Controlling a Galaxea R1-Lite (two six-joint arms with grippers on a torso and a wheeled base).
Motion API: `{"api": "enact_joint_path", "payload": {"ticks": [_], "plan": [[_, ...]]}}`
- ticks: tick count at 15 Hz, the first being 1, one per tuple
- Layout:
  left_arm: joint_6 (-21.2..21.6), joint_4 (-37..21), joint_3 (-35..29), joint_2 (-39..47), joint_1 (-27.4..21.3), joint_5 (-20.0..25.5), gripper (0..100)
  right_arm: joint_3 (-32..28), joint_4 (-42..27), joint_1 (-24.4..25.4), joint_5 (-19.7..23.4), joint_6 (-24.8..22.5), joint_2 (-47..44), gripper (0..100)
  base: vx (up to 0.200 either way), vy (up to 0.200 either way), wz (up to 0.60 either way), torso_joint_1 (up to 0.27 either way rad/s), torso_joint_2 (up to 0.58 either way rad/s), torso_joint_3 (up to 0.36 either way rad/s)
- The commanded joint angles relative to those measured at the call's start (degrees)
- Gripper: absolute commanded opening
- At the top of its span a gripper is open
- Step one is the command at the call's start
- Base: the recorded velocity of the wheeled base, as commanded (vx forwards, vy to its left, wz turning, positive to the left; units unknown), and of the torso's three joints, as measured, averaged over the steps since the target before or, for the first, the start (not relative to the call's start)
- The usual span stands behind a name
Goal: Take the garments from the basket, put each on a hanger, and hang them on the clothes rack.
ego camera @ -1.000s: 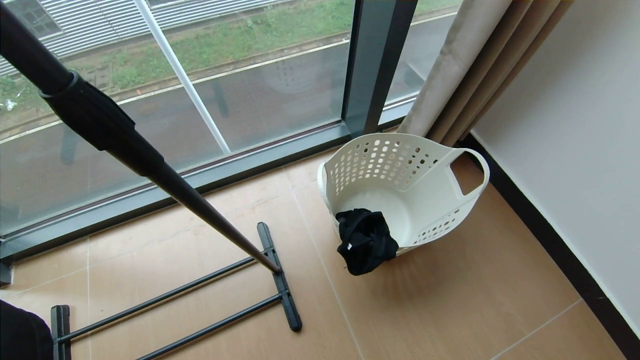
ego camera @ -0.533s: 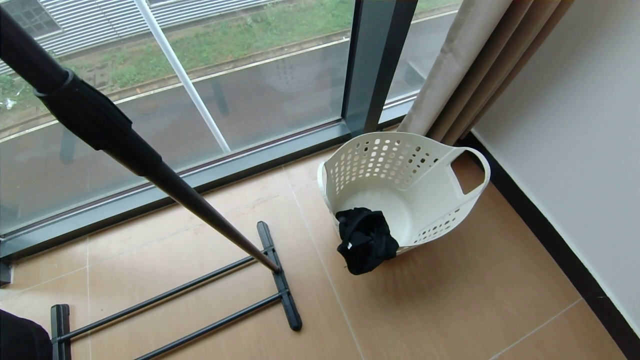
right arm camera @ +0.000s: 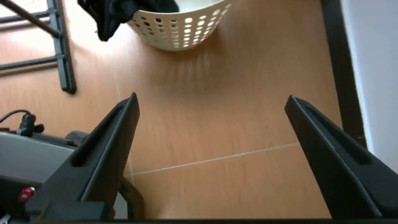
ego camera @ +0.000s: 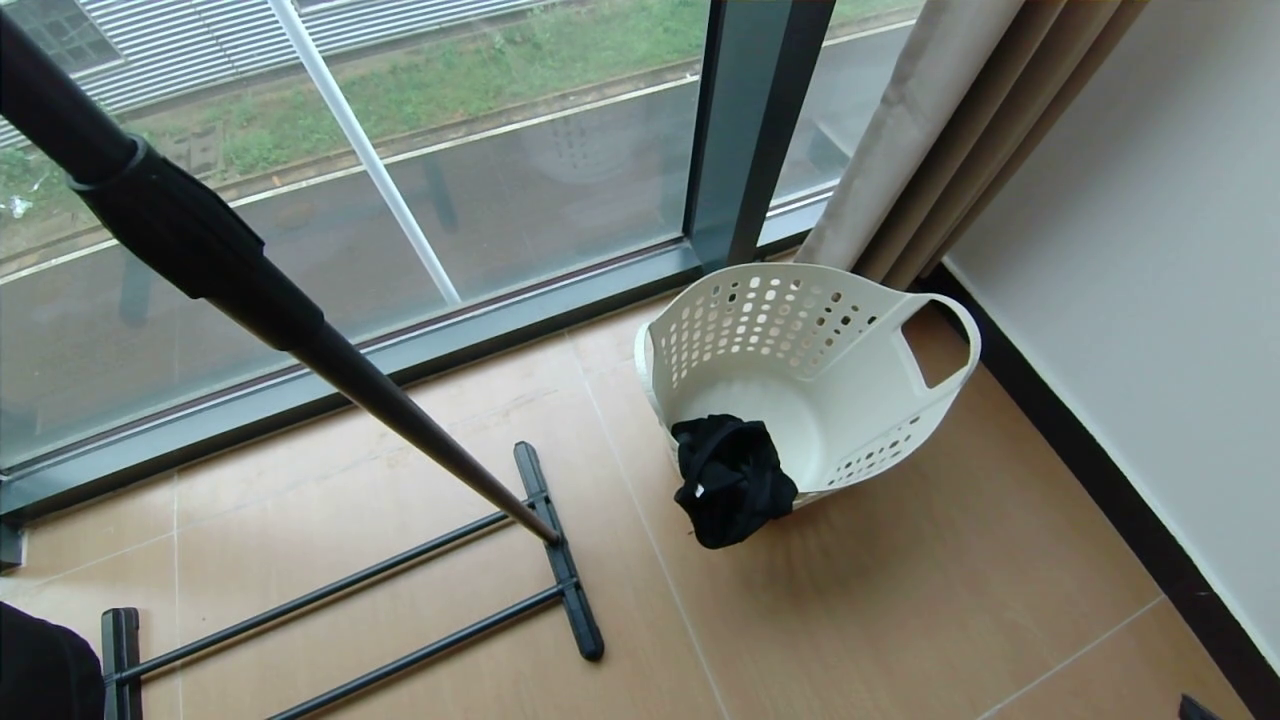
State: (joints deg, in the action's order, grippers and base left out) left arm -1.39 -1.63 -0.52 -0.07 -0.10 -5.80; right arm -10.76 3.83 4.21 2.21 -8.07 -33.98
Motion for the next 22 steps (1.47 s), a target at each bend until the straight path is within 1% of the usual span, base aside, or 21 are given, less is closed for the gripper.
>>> {"api": "enact_joint_path", "payload": {"ticks": [1,2,3,4,5,6,8,9,11,12,13,14,15,17,19,22], "plan": [[-0.10,-0.04,-0.09,0.07,0.01,0.00,100,-10.77,8.65,10.21,-0.19,-5.64,-27.02,100,0.000,0.000,0.00,0.000,0.00,0.000],[-0.10,-0.12,-0.09,0.07,0.01,0.35,100,-13.49,10.23,12.14,-0.19,-6.70,-31.42,100,0.000,0.000,0.00,0.000,0.00,0.000],[-0.10,-0.12,-0.09,0.07,0.01,0.35,100,-17.01,10.50,14.78,-0.19,-8.98,-36.95,100,0.000,0.000,0.00,0.000,0.00,0.000],[-0.10,-0.12,-0.09,0.07,0.01,0.35,100,-18.85,10.50,15.04,-0.19,-11.18,-40.03,100,0.000,0.000,0.00,0.000,0.00,0.000],[-0.10,0.05,-0.09,0.07,0.01,0.35,100,-23.95,10.67,16.10,-0.98,-16.45,-47.76,100,0.000,0.000,0.00,0.000,0.00,0.000],[-0.10,0.05,0.00,0.07,0.01,0.35,100,-27.47,10.59,17.59,-2.91,-19.35,-51.63,100,0.000,0.000,0.00,0.000,0.00,0.000],[-0.19,0.05,0.00,0.07,0.01,0.27,100,-33.01,11.03,17.94,-6.16,-27.17,-59.28,100,0.000,0.000,0.00,0.000,0.00,0.000],[-0.10,0.05,0.00,0.07,0.01,0.27,100,-35.99,11.20,18.12,-6.78,-28.67,-62.97,100,0.000,0.000,0.00,0.000,0.00,0.000],[-0.19,0.05,0.00,0.07,0.01,0.27,100,-42.06,11.11,19.52,-8.80,-28.67,-69.38,100,0.000,0.000,0.00,0.000,0.00,0.000],[-0.19,0.05,0.00,0.07,0.01,0.27,100,-42.41,11.11,19.61,-8.97,-28.67,-69.74,100,0.000,0.000,0.00,0.000,0.00,0.000],[-0.19,0.05,0.00,0.07,0.01,0.27,100,-45.75,11.55,19.79,-9.68,-27.53,-73.43,100,0.000,0.000,0.00,0.000,0.00,0.000],[-0.19,0.05,0.00,0.07,0.01,0.27,100,-46.72,12.17,19.88,-9.50,-25.24,-74.66,100,0.000,0.000,0.00,0.000,0.00,0.000],[-0.19,0.05,0.00,0.07,0.01,0.27,100,-47.68,12.96,19.79,-9.59,-24.36,-76.15,100,0.000,0.000,0.00,0.000,0.00,0.000],[-0.19,0.05,0.00,0.07,0.01,0.27,100,-49.53,14.72,18.38,-9.59,-24.10,-78.79,100,0.000,0.000,0.00,0.000,0.00,0.000],[-0.19,0.05,0.00,0.07,0.01,0.27,100,-50.67,14.98,18.38,-9.50,-24.01,-80.02,100,0.000,0.000,0.00,0.000,0.00,0.000],[-0.19,0.05,0.00,0.07,0.01,0.27,100,-52.60,19.55,18.65,-9.41,-17.86,-83.53,100,0.000,0.000,0.00,0.000,0.00,0.000]]}}
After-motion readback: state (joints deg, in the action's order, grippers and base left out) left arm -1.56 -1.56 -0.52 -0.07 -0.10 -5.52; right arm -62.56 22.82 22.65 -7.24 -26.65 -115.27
